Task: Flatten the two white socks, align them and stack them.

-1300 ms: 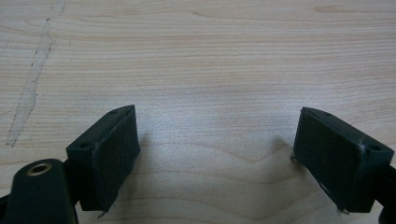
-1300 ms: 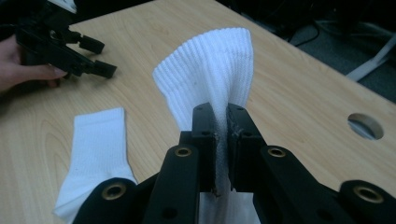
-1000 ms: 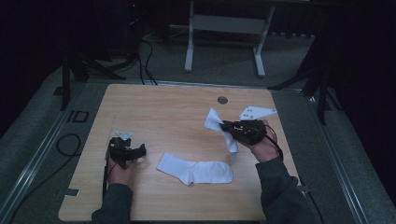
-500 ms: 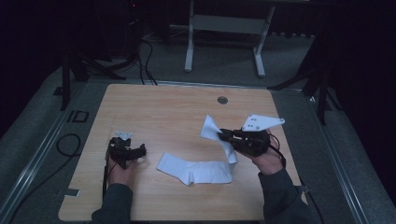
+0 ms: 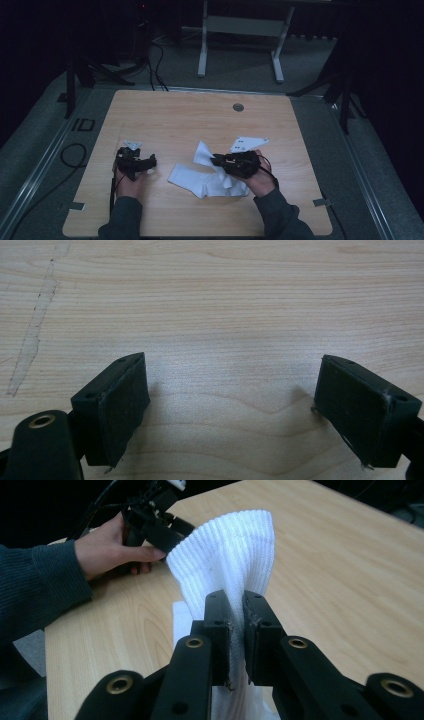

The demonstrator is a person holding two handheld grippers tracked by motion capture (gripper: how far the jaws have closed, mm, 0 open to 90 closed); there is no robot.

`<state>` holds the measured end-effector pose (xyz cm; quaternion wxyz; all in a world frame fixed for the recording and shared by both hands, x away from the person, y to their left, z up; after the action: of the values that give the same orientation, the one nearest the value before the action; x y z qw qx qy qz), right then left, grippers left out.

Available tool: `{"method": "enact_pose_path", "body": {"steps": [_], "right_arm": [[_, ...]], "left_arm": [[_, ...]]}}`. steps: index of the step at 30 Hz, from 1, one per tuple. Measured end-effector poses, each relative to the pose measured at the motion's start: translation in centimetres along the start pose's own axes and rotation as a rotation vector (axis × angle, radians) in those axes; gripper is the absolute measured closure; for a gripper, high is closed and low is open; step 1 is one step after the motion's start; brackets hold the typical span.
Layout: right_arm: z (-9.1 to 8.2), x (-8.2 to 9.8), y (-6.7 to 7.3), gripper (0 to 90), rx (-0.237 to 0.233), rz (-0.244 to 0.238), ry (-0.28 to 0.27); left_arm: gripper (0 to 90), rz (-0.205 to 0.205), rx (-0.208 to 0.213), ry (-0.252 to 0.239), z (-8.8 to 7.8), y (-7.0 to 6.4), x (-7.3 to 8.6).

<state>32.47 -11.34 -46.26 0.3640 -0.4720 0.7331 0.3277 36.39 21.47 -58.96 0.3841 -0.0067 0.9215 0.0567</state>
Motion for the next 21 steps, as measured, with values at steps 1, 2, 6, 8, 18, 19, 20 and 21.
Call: {"method": "enact_pose_path", "body": {"steps": [1, 2, 6, 8, 18, 19, 20, 21], "right_arm": [[0.5, 0.1, 0.0, 81.8, -0.007, 0.002, 0.002], [1.0, 0.2, 0.1, 81.7, -0.005, -0.003, 0.009], [2.7, 0.5, 0.5, 81.7, 0.042, -0.029, 0.051], [3.6, 0.8, 0.9, 81.7, 0.044, -0.037, 0.070], [7.6, 1.7, 1.3, 81.7, 0.026, 0.004, 0.149], [8.0, 1.9, 1.2, 81.8, 0.024, 0.017, 0.158], [8.3, 2.0, 1.1, 81.7, 0.023, 0.033, 0.166], [8.7, 2.1, 1.0, 81.8, 0.023, 0.042, 0.173]], "left_arm": [[14.0, 0.000, 0.000, 0.000, 0.0, 0.0, 0.0], [14.0, -0.004, -0.004, 0.000, 0.0, 0.0, 0.0], [14.0, -0.006, -0.006, -0.001, -0.3, -0.1, 0.3], [14.1, 0.001, 0.003, 0.000, -0.5, -0.2, 0.4], [24.1, 0.038, 0.033, 0.019, -1.1, -0.4, 0.5], [25.4, 0.042, 0.039, 0.022, -1.2, -0.5, 0.5], [27.0, 0.046, 0.043, 0.023, -1.2, -0.5, 0.5], [28.6, 0.051, 0.046, 0.023, -1.3, -0.5, 0.5]]}}
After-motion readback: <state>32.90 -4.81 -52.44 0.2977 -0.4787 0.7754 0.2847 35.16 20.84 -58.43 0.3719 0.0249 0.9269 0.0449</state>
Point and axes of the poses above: each handheld gripper's, and its own axes: z roughly forward along the jaws, x roughly out of its underside, y roughly to its left, the point moved 3 cm from there along z, roughly forward along the jaws, and after that the axes turned 8 degrees about -x, right-handed, at the moved point
